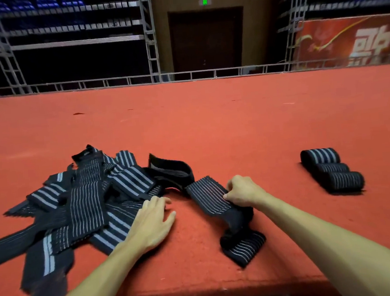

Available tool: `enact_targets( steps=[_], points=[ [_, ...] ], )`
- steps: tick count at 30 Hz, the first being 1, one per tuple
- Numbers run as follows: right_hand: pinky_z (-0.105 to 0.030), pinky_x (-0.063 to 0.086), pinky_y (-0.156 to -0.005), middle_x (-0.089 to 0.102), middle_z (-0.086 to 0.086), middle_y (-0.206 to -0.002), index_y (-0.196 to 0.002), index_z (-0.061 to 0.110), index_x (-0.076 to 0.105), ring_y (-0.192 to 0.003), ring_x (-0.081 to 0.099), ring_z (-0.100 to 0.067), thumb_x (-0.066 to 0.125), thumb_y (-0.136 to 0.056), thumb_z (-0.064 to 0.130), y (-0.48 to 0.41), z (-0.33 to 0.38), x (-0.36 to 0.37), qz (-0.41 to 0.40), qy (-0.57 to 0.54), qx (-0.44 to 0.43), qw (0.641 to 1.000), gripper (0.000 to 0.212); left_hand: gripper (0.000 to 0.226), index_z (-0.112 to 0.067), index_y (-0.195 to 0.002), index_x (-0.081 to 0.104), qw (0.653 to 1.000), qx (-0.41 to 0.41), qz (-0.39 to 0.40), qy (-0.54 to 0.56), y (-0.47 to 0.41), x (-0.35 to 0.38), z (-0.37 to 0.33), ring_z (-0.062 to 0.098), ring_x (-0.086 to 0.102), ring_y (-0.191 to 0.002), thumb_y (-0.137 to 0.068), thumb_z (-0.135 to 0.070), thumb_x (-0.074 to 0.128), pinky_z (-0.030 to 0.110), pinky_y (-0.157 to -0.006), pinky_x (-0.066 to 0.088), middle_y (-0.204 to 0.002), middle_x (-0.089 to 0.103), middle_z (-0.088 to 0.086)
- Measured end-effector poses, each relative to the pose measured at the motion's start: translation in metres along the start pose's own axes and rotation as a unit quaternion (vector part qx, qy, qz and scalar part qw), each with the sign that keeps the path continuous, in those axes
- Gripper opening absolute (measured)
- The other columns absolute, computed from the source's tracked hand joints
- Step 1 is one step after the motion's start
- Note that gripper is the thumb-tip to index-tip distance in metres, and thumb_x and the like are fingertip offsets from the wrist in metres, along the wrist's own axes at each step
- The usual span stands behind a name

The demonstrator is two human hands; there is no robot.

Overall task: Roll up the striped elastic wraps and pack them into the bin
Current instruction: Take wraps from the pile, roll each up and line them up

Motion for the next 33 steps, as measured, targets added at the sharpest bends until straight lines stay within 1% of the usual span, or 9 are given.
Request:
enact_targets(
  steps=[4,7,10,12,15,18,21,26,33],
  points=[
    [-0.027,0.042,-0.062,0.063,-0.009,-0.079,-0.063,0.013,0.054,-0.077,0.058,-0.024,0.062,-0.083,0.021,0.006,-0.020,-0.004,0.020,0.006,0.012,1.000,0.024,0.025,-0.026,-0.118,0.051,0.994,0.076,-0.080,0.016,-0.001,-0.007,-0.027,0.012,0.054,-0.099,-0.092,-0.027,0.049,0.038,-0.093,0.045,-0.117,0.044,-0.012],
    [-0.026,0.042,-0.064,0.063,-0.008,-0.082,-0.069,0.013,0.058,-0.079,0.058,-0.023,0.067,-0.084,0.028,0.007,-0.023,-0.001,0.035,0.016,0.002,0.999,0.024,0.042,-0.022,-0.132,0.048,0.985,0.104,-0.132,0.041,-0.017,-0.010,-0.046,0.013,0.045,-0.122,-0.090,-0.017,0.053,0.034,-0.106,0.037,-0.136,0.041,-0.008],
    [-0.024,0.041,-0.059,0.063,-0.006,-0.081,-0.062,0.015,0.055,-0.081,0.061,-0.022,0.073,-0.081,0.030,0.005,-0.020,0.007,0.045,0.030,-0.011,0.998,0.030,0.050,-0.022,-0.143,0.038,0.989,0.088,-0.103,0.053,-0.043,-0.001,-0.050,0.014,0.029,-0.138,-0.095,-0.019,0.051,0.035,-0.114,0.023,-0.148,0.035,-0.006],
    [-0.025,0.047,-0.070,0.067,-0.009,-0.097,-0.080,0.016,0.064,-0.096,0.063,-0.023,0.075,-0.078,0.030,-0.001,-0.015,0.011,0.040,0.051,-0.026,0.998,0.018,0.039,-0.023,-0.135,0.046,0.990,0.059,-0.121,0.049,-0.053,0.004,-0.044,0.016,0.035,-0.129,-0.097,-0.025,0.050,0.034,-0.106,0.023,-0.135,0.044,-0.006],
    [-0.031,0.043,-0.094,0.054,-0.006,-0.116,-0.120,0.015,0.057,-0.111,0.052,-0.021,0.071,-0.082,0.035,-0.013,-0.002,0.008,-0.033,0.018,-0.078,0.996,0.045,0.025,-0.018,-0.119,0.057,0.979,0.024,-0.177,0.094,-0.054,0.012,-0.033,0.017,0.042,-0.110,-0.096,-0.027,0.052,0.031,-0.090,0.026,-0.113,0.049,-0.005],
    [-0.030,0.043,-0.082,0.059,0.001,-0.092,-0.125,0.019,0.053,-0.096,0.056,-0.018,0.058,-0.092,0.037,-0.025,0.018,0.011,-0.069,-0.056,-0.140,0.986,0.038,0.017,-0.011,-0.108,0.062,0.958,-0.008,-0.217,0.186,-0.052,0.016,-0.018,0.015,0.048,-0.100,-0.094,-0.020,0.058,0.030,-0.090,0.035,-0.101,0.052,-0.008],
    [-0.033,0.047,-0.083,0.063,0.004,-0.075,-0.130,0.028,0.048,-0.090,0.063,-0.019,0.051,-0.095,0.042,-0.040,0.029,0.035,-0.011,-0.110,-0.149,0.983,0.038,0.013,-0.010,-0.101,0.064,0.939,-0.060,-0.233,0.246,-0.052,0.013,-0.009,0.012,0.053,-0.096,-0.092,-0.018,0.061,0.017,-0.083,0.033,-0.096,0.058,-0.004],
    [-0.021,0.045,-0.065,0.070,0.002,-0.065,-0.086,0.019,0.058,-0.059,0.060,-0.003,0.054,-0.095,0.039,-0.044,0.021,0.044,-0.074,-0.176,-0.134,0.972,0.022,0.012,-0.010,-0.098,0.067,0.934,-0.074,-0.242,0.254,-0.053,0.012,-0.011,0.007,0.054,-0.091,-0.090,-0.018,0.064,0.005,-0.078,0.031,-0.093,0.060,-0.005],
    [-0.018,0.046,-0.048,0.069,-0.007,-0.063,-0.075,0.014,0.057,-0.047,0.059,-0.010,0.060,-0.092,0.016,-0.019,0.020,0.030,-0.027,-0.247,-0.157,0.956,0.017,0.011,-0.009,-0.096,0.069,0.944,-0.058,-0.238,0.219,-0.051,0.009,-0.019,0.009,0.054,-0.087,-0.090,-0.018,0.064,0.011,-0.076,0.030,-0.089,0.060,-0.004]
  ],
)
Point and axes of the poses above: each hand's wrist, its own y-axis away from the middle knuckle, its own x-axis out of the palm, z = x × y, the point moved 5 cm from there along -y, towards the middle knuckle
